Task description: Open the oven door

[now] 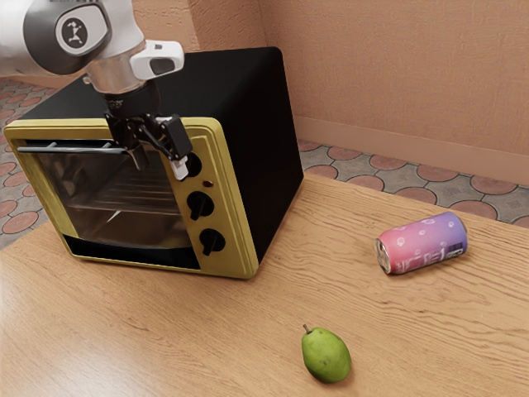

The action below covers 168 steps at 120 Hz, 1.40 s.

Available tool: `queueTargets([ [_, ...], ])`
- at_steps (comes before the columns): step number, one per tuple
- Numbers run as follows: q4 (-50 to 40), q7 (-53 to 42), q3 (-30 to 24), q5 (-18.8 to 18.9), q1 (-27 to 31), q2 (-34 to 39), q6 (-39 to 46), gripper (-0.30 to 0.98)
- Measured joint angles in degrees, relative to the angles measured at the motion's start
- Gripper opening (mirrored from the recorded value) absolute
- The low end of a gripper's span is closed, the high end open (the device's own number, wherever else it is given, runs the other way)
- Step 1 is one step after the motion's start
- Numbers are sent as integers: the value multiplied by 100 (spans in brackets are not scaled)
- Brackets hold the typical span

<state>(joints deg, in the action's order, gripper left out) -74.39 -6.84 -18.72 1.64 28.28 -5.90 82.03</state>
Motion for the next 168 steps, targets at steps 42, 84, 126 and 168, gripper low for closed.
queueTargets([
  [42, 982, -858, 437, -227, -93, 500, -172, 68],
  [84, -3101, -3833, 1319, 556, 16, 3861, 1376, 68],
  [126, -3806, -6038, 1837, -40, -58, 3475, 3550, 69],
  [168, -3867, -8045, 1899, -984, -59, 2884, 4473, 69],
])
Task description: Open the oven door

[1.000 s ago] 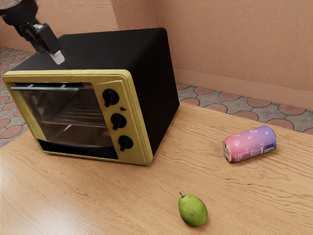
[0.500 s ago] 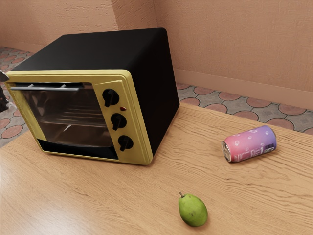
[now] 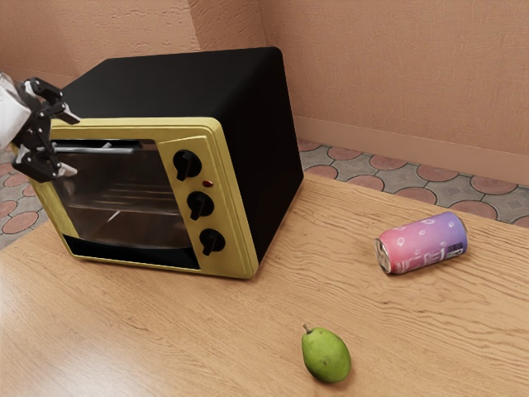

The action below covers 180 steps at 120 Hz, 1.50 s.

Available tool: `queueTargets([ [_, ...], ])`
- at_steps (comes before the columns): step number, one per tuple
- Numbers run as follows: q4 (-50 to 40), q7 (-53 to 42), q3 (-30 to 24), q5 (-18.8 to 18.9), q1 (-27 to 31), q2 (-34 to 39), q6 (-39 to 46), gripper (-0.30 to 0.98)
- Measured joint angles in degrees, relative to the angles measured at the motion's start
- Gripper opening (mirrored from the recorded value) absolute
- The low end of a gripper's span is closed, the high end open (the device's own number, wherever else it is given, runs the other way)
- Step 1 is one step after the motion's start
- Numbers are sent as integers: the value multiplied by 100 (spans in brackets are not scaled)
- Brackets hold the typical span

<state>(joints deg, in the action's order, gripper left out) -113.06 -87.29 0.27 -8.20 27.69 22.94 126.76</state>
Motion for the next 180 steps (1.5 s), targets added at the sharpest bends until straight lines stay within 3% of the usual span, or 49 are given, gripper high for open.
queueTargets([
  [67, -387, -1699, -9, -225, 0, -146, 383, 69],
  [165, -544, -2536, 272, -226, 5, -216, 384, 68],
  [174, -908, -2581, 398, -222, 3, 222, 292, 63],
  [177, -1228, -2604, 516, -219, 2, 661, 226, 54],
  [180, -1653, -2644, 832, -213, 36, 1383, 87, 55],
])
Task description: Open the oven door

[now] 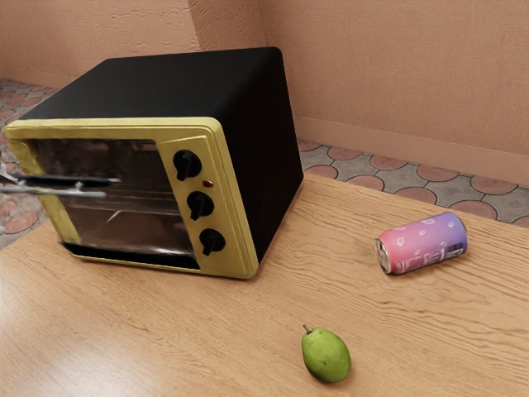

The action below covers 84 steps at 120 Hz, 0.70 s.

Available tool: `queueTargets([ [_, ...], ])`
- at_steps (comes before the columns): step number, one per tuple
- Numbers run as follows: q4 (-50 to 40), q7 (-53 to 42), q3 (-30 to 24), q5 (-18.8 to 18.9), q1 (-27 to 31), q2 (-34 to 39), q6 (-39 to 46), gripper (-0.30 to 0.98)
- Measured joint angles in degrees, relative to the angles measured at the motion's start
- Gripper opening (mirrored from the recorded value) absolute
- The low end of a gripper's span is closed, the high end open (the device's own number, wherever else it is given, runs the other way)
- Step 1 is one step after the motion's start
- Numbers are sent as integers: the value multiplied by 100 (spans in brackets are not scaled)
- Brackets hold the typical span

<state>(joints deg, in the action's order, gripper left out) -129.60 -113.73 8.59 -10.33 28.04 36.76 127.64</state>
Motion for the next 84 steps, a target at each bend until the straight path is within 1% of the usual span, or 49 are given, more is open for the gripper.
queueTargets([
  [2, -235, -32, 300, 27, 82, 479, -135, 56],
  [4, -417, -69, 662, 99, 285, 938, -318, 57],
  [6, -527, -128, 1170, 199, 641, 1421, -582, 58],
  [8, -456, -199, 1627, 289, 1055, 1831, -901, 59],
  [10, -113, -274, 1972, 348, 1429, 2119, -1261, 60],
  [12, 407, -337, 2220, 307, 1700, 2262, -1632, 61],
  [14, 1012, -374, 2306, 138, 1900, 2253, -1977, 62],
  [16, 1570, -394, 2205, -24, 2046, 2126, -2292, 63],
  [20, 2703, -348, 1530, -368, 2233, 1458, -2812, 64],
  [24, 3757, -208, 405, -686, 2334, 532, -3169, 65],
  [28, 4715, -32, -676, -887, 2388, -381, -3464, 65],
  [30, 5124, 126, -1286, -850, 2414, -810, -3577, 66],
  [33, 5579, 436, -2075, -682, 2434, -1393, -3726, 66],
  [36, 5922, 753, -2653, -531, 2441, -1817, -3863, 66],
  [39, 6109, 1070, -3080, -382, 2444, -2117, -3980, 66],
  [45, 6278, 1680, -3506, -185, 2448, -2550, -4202, 67],
  [59, 6242, 3045, -3975, -45, 2540, -3283, -4581, 68],
  [64, 6117, 3547, -4548, 265, 2756, -3646, -4665, 68],
  [70, 5914, 4117, -5057, 674, 2753, -4153, -4746, 68],
  [76, 5826, 4644, -5271, 937, 2616, -4361, -4803, 68],
  [84, 5738, 5360, -5379, 1134, 2479, -4395, -4837, 68],
])
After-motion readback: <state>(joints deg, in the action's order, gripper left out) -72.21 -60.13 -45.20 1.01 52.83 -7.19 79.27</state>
